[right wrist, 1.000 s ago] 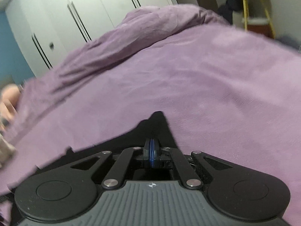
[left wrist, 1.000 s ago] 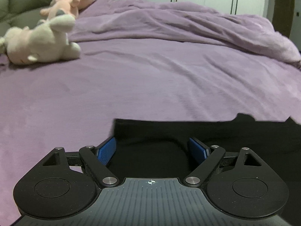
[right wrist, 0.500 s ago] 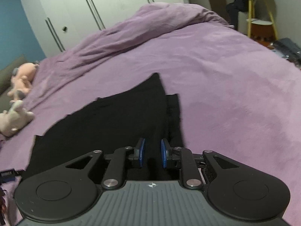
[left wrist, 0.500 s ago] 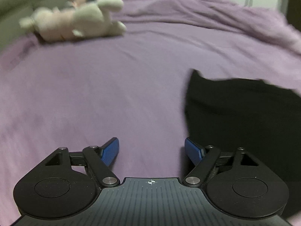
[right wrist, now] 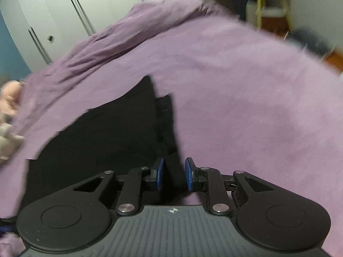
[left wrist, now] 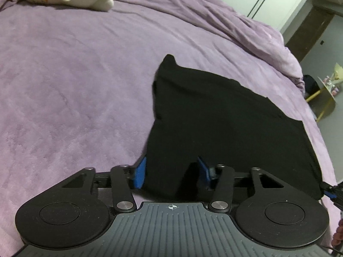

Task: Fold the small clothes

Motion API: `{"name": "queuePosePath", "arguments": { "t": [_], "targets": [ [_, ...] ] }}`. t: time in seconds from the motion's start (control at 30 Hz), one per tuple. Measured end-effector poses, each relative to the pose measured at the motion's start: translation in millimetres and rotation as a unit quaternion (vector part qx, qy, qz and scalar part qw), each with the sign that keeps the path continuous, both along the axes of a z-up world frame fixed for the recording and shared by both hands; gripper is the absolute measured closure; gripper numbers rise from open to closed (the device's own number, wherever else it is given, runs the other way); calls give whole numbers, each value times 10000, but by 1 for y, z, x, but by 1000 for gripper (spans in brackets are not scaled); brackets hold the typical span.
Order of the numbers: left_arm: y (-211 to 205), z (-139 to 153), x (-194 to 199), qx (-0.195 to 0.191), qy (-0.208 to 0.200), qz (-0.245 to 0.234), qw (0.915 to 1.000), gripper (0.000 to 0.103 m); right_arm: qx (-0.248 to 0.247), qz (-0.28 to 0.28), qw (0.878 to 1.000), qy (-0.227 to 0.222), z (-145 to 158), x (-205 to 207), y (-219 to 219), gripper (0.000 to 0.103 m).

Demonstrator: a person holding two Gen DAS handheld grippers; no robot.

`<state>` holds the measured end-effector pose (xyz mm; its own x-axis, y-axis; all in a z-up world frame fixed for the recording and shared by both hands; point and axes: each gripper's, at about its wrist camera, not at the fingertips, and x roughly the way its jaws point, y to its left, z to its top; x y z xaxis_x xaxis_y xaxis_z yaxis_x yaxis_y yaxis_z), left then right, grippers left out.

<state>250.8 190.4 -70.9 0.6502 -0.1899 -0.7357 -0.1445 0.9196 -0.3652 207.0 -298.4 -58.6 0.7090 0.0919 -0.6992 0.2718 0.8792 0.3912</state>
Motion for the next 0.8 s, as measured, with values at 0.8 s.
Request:
{"name": "queuePosePath", "arguments": {
  "t": [0.8],
  "targets": [
    [21,6,-26,-341,301,298,9985,64,-708,102,9946,-748,46,-5,43,85]
  ]
}}
